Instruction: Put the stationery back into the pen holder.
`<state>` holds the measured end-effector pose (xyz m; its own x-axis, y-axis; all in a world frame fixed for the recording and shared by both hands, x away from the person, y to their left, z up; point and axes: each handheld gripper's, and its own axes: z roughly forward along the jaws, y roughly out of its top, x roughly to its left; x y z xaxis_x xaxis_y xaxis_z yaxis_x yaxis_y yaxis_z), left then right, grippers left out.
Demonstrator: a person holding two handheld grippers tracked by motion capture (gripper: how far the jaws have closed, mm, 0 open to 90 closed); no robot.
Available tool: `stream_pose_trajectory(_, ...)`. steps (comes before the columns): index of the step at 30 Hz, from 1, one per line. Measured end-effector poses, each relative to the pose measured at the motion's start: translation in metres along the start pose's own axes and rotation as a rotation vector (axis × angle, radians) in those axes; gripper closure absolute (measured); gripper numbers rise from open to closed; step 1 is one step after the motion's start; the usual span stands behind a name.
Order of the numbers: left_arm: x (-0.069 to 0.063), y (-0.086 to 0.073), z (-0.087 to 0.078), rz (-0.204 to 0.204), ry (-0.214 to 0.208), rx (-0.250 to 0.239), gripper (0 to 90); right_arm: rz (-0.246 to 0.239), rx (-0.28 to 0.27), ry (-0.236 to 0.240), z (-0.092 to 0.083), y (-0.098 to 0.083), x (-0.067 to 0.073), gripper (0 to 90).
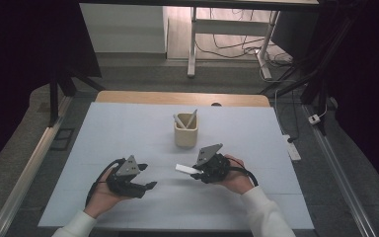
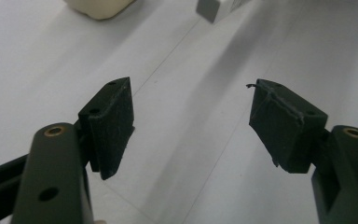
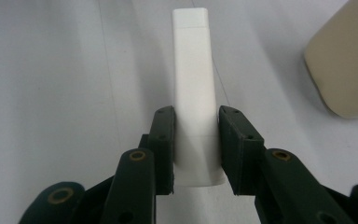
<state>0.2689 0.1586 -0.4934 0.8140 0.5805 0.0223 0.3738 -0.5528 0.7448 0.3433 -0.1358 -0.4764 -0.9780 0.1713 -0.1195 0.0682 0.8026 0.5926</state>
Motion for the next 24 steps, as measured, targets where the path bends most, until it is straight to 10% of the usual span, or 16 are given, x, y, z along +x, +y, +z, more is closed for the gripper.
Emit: stream_pose_trajectory(24,-0.030,0.049,0.034,0.232,-0.027,0.113,30.5,-0.017,0.032,0.041,0.015,0.007,0.004,66.8)
